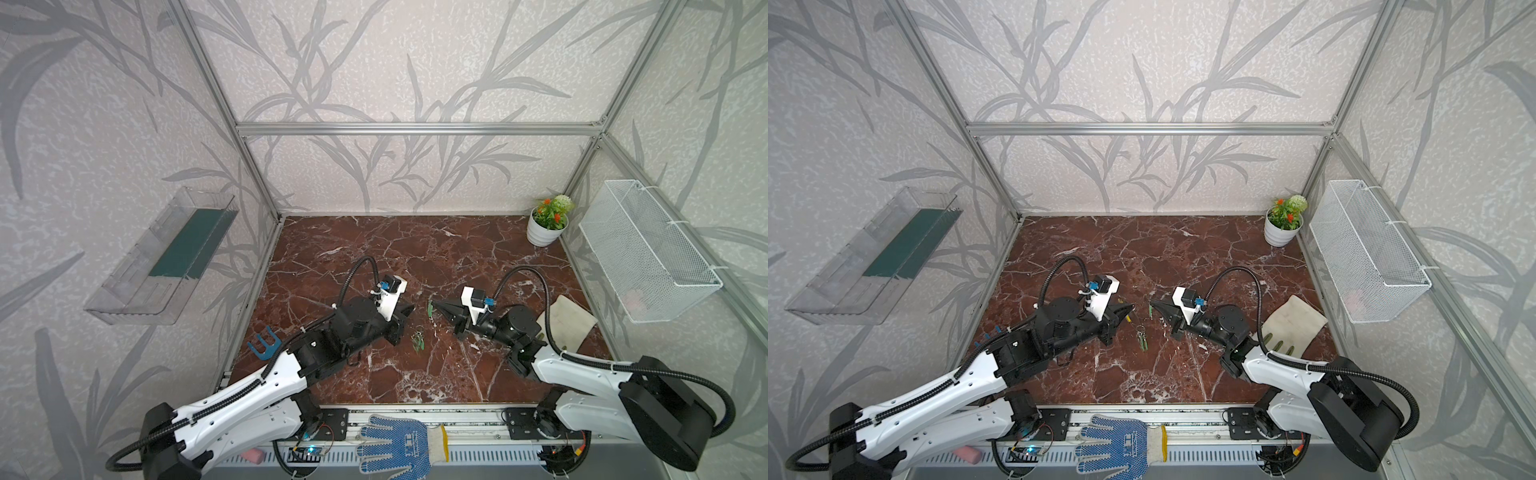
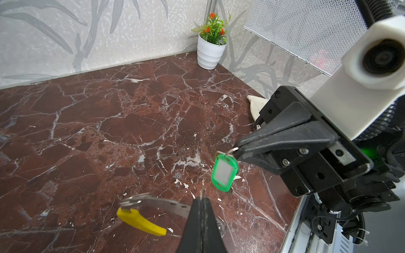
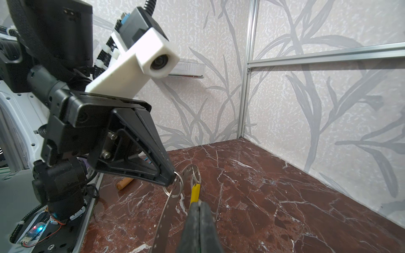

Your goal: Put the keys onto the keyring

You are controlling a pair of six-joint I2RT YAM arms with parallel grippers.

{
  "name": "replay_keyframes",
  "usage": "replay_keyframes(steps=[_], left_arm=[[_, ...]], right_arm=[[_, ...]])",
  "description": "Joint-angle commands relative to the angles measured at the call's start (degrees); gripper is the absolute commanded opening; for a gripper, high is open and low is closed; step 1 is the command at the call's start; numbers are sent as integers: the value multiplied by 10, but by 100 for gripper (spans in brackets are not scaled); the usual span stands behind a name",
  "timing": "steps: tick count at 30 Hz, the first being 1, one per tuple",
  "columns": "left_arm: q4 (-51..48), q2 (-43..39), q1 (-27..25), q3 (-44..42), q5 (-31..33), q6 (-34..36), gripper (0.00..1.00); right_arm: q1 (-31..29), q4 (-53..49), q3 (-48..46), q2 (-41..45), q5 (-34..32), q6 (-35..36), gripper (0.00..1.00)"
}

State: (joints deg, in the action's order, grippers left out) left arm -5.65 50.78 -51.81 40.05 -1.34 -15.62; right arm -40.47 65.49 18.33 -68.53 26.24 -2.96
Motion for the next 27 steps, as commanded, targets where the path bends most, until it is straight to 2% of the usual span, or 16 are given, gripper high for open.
replay_keyframes(steps=[1, 8, 13, 27], left_arm=[[17, 2, -3, 15, 1, -4, 0], [38, 8, -3, 12, -22, -13, 0], [53, 13, -3, 10, -36, -26, 0], [71, 41, -3, 15, -56, -38, 0]], right_arm=[[-3, 38, -8, 2, -11, 9, 0], [-5, 82, -16, -20, -1, 14, 0], [-10, 150, -32, -52, 1, 38, 0], [-22, 151, -41, -42, -12, 85, 0]])
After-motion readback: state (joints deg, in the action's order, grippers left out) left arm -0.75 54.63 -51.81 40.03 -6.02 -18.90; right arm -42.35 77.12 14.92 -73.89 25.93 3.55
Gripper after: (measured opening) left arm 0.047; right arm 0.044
